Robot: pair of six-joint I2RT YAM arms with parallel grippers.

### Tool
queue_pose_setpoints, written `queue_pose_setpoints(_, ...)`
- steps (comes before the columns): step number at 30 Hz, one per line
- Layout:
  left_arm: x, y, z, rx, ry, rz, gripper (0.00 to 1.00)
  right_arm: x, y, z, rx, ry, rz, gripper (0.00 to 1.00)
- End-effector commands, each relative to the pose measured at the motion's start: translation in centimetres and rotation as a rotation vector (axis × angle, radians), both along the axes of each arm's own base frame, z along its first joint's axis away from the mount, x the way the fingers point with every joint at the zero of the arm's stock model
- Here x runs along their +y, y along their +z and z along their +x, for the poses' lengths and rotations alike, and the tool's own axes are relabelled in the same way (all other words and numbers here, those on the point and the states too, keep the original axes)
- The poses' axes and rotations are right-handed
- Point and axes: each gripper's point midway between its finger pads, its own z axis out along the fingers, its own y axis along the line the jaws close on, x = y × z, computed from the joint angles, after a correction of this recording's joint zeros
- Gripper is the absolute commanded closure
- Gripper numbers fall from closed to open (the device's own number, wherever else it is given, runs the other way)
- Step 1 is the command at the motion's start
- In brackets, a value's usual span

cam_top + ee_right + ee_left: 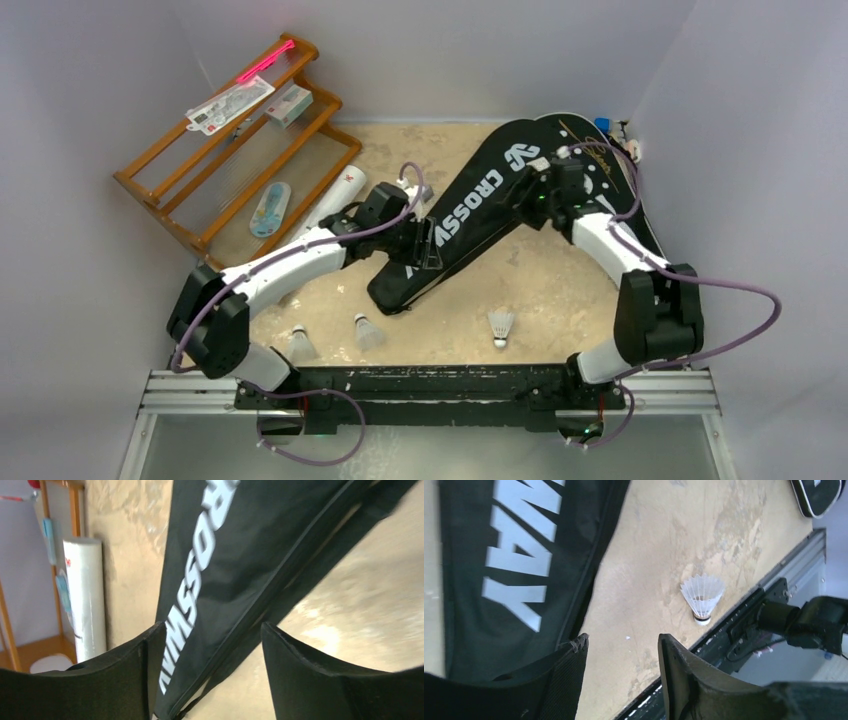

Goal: Pack up the badminton gear
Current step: Pick up the racket bag from the center of the board.

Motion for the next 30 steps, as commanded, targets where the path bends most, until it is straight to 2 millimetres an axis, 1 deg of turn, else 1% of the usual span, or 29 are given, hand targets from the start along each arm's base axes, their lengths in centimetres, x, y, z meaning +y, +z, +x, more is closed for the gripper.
queue_pose_setpoints(1, 2.7, 3.7, 2.1, -0.163, 0.084, 0.046, 0.47, 2.1, -0.6, -0.9, 0.031, -0.117, -0.062, 0.33)
queue_pose_setpoints(4, 5.3, 4.5, 3.1, -0.251, 0.180, 0.121, 0.46, 3.1, -2.2, -1.6, 0.074, -0.129, -0.068, 0.39)
queue_pose_setpoints(6, 6.5, 4.9, 3.2, -0.294, 0.216, 0.143, 0.46, 3.6, -3.2, -1.9, 0.097, -0.128, -0.074, 0.41)
queue_pose_setpoints(7, 6.9, 5.2, 3.3, -0.315, 0.227, 0.142, 0.46, 4.0, -3.6, -2.0, 0.102, -0.119, -0.074, 0.43)
queue_pose_setpoints(9, 7.4, 5.7, 3.3, -0.355, 0.245, 0.131, 0.46, 4.7, -4.5, -2.3, 0.122, -0.113, -0.082, 0.44)
queue_pose_setpoints(14, 7.8, 6.7, 3.3, -0.408, 0.283, 0.080, 0.46, 6.5, -7.0, -2.9, 0.167, -0.093, -0.095, 0.44)
queue_pose_setpoints(17, 7.6, 6.5, 3.1, -0.416, 0.290, 0.038, 0.46, 7.2, -8.3, -2.8, 0.201, -0.089, -0.105, 0.44)
queue_pose_setpoints(21, 7.2, 5.6, 2.8, -0.410, 0.283, 0.018, 0.46, 7.0, -9.8, -2.7, 0.235, -0.109, -0.132, 0.47)
queue_pose_setpoints(23, 7.2, 5.1, 2.8, -0.402, 0.282, 0.025, 0.46, 6.9, -10.2, -2.6, 0.243, -0.121, -0.139, 0.55)
queue_pose_setpoints(25, 7.1, 4.8, 2.8, -0.396, 0.279, 0.026, 0.46, 7.1, -10.2, -2.4, 0.255, -0.111, -0.141, 0.75)
queue_pose_setpoints(26, 7.0, 4.6, 2.8, -0.393, 0.275, 0.026, 0.46, 7.2, -10.0, -2.6, 0.266, -0.100, -0.146, 0.83)
queue_pose_setpoints(27, 6.9, 4.5, 2.8, -0.391, 0.271, 0.025, 0.46, 7.3, -9.6, -2.6, 0.270, -0.080, -0.153, 0.89)
queue_pose_setpoints(28, 6.9, 4.5, 2.8, -0.389, 0.272, 0.024, 0.46, 7.1, -8.8, -2.4, 0.257, -0.076, -0.167, 0.95)
queue_pose_setpoints(30, 6.9, 4.4, 2.7, -0.387, 0.268, 0.026, 0.46, 6.6, -6.6, -1.6, 0.206, -0.065, -0.212, 0.99)
